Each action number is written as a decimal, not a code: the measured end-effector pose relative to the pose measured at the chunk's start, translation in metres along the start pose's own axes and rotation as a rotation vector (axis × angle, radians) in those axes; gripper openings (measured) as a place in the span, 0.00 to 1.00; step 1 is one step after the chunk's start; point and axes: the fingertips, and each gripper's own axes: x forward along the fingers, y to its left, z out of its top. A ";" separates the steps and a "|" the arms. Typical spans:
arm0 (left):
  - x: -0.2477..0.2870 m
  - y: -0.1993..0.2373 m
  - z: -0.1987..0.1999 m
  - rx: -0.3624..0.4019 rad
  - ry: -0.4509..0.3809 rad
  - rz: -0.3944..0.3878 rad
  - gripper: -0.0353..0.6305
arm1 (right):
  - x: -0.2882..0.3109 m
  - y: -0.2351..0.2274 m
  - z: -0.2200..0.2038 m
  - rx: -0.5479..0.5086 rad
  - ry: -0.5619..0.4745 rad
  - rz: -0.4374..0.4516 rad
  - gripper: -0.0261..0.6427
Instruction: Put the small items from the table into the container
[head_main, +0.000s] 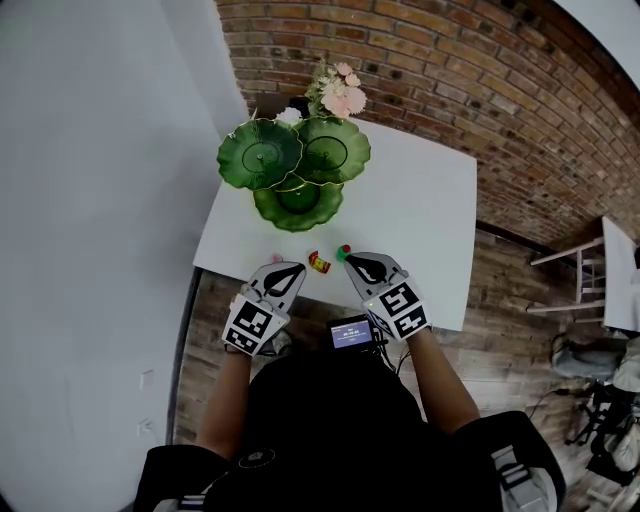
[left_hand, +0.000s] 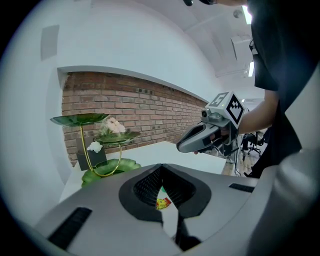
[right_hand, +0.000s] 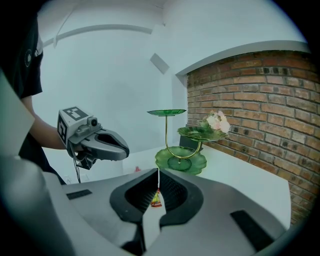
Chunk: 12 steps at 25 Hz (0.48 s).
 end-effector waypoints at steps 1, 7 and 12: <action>0.000 0.000 0.000 0.000 0.000 -0.001 0.07 | 0.000 0.000 0.000 0.000 0.001 -0.001 0.06; 0.001 -0.002 -0.001 -0.008 0.005 -0.007 0.07 | 0.002 -0.007 -0.011 0.007 0.029 0.008 0.07; -0.001 -0.002 -0.007 -0.021 0.026 0.001 0.07 | 0.013 -0.017 -0.028 0.012 0.088 0.039 0.22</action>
